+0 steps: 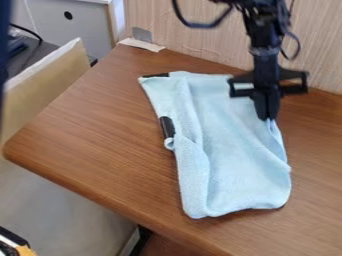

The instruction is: Unfold the cloth from bottom left to top right

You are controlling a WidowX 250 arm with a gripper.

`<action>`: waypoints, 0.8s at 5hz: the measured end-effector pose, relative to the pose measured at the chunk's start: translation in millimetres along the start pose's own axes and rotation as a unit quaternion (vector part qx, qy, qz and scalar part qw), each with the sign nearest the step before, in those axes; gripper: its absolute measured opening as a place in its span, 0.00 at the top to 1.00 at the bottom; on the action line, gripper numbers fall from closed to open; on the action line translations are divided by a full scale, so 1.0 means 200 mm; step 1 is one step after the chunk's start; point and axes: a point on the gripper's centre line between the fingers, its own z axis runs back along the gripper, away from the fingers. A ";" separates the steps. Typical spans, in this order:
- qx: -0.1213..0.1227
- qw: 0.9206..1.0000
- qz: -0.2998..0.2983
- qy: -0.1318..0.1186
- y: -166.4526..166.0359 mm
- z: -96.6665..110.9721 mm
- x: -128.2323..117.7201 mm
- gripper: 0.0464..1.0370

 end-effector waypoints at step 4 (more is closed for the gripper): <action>0.015 1.000 -0.006 0.019 -0.03 -0.14 -0.01 0.23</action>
